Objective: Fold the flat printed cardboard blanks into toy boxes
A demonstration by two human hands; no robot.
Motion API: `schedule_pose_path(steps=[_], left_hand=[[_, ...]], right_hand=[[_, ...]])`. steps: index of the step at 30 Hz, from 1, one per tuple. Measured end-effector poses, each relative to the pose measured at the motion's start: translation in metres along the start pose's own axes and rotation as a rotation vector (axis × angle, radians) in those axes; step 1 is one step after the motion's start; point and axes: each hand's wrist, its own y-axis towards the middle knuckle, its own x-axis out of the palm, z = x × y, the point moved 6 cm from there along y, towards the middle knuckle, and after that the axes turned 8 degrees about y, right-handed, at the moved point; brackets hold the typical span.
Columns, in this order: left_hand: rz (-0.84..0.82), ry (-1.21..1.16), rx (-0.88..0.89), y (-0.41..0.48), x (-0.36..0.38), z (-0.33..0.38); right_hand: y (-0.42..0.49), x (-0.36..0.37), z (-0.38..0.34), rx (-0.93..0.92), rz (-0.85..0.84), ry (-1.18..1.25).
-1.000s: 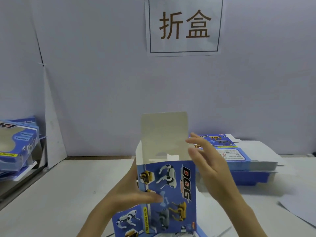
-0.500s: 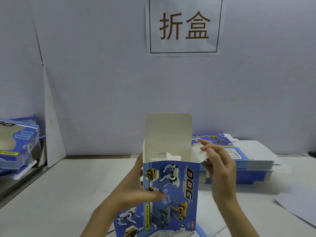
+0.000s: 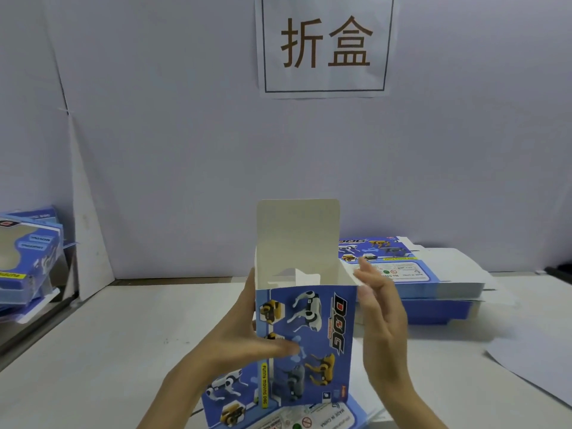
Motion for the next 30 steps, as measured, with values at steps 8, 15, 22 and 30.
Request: schedule_pose_path(steps=[8,15,22,30], left_hand=[[0.517,0.313,0.254,-0.022,-0.065,0.054],[0.697,0.781,0.472,-0.035,-0.068,0.063],[0.948,0.534,0.348,-0.049,-0.031,0.023],[0.579,0.036,0.143,-0.048,0.005,-0.004]], right_hand=[[0.006,0.008,-0.011,-0.143,-0.359,-0.274],[0.002,0.006,-0.012,-0.106,-0.347,-0.213],[0.001,0.006,-0.010,-0.081,-0.319,-0.204],[-0.005,0.006,-0.001,-0.040,-0.264,-0.149]])
